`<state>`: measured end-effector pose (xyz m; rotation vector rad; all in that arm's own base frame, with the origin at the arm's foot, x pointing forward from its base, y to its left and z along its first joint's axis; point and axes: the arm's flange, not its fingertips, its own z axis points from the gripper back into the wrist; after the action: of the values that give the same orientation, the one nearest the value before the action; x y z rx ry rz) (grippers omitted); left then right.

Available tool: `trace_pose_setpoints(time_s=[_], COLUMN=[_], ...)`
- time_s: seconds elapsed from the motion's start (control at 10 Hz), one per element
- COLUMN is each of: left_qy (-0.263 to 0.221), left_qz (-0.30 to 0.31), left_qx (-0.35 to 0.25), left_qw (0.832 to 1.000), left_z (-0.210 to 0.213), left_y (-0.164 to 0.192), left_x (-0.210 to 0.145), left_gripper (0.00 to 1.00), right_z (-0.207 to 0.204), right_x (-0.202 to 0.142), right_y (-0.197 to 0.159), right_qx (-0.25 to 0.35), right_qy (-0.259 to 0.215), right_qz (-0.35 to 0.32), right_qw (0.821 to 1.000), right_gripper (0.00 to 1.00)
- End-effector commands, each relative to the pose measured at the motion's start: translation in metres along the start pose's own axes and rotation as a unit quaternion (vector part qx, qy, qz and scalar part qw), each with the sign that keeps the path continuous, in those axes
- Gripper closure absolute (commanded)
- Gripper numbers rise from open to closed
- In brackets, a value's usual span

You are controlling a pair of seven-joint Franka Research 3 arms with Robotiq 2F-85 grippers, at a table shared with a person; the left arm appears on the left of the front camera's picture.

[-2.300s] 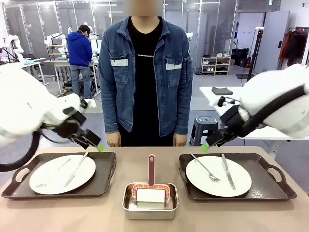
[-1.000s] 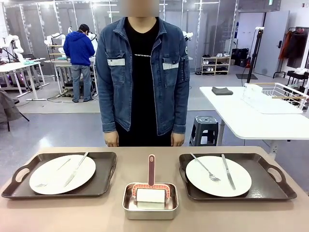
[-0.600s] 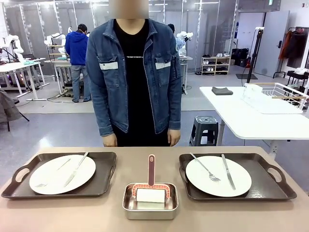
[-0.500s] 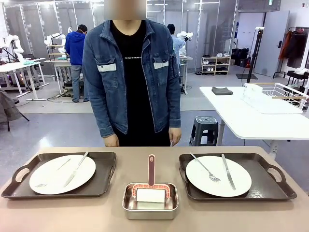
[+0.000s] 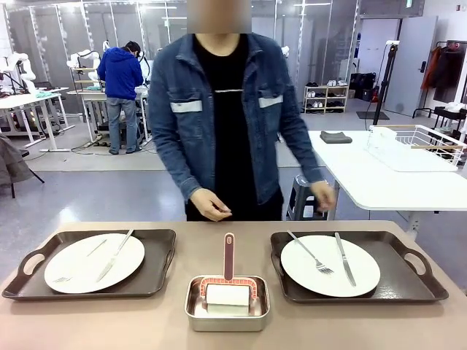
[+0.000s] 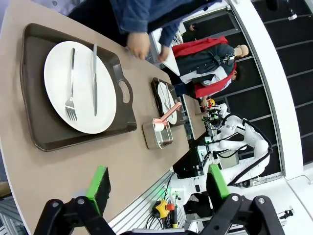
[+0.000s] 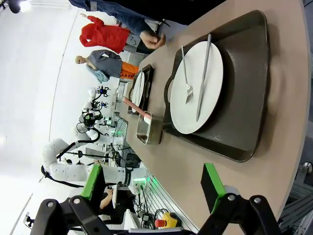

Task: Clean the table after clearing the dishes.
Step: When the left (or right) Handle tray is removed, use the left hand (or right hand) to clean the left (or right) side of the table with the Lint Roller.

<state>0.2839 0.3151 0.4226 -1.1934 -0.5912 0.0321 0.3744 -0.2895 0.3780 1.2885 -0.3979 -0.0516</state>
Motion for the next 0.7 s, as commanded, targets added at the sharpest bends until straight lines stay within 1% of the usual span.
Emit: trace_pose_setpoints(time_s=[0.0,0.6], left_qy=[-0.002,-0.002], left_qz=[-0.004,-0.004], left_qx=[-0.002,-0.002], left_qw=[1.000,1.000], left_z=[0.0024,0.0024], left_y=[-0.0001,-0.0001], left_x=[-0.0029,-0.0029], left_gripper=[0.00,0.00], right_z=[0.0010,0.0010], right_x=[-0.0011,-0.0011], right_y=[0.0024,0.0024], right_qx=[0.000,0.000], right_qy=[0.002,0.002], right_qz=[0.001,0.001], right_qw=[1.000,1.000], right_gripper=[0.00,0.00])
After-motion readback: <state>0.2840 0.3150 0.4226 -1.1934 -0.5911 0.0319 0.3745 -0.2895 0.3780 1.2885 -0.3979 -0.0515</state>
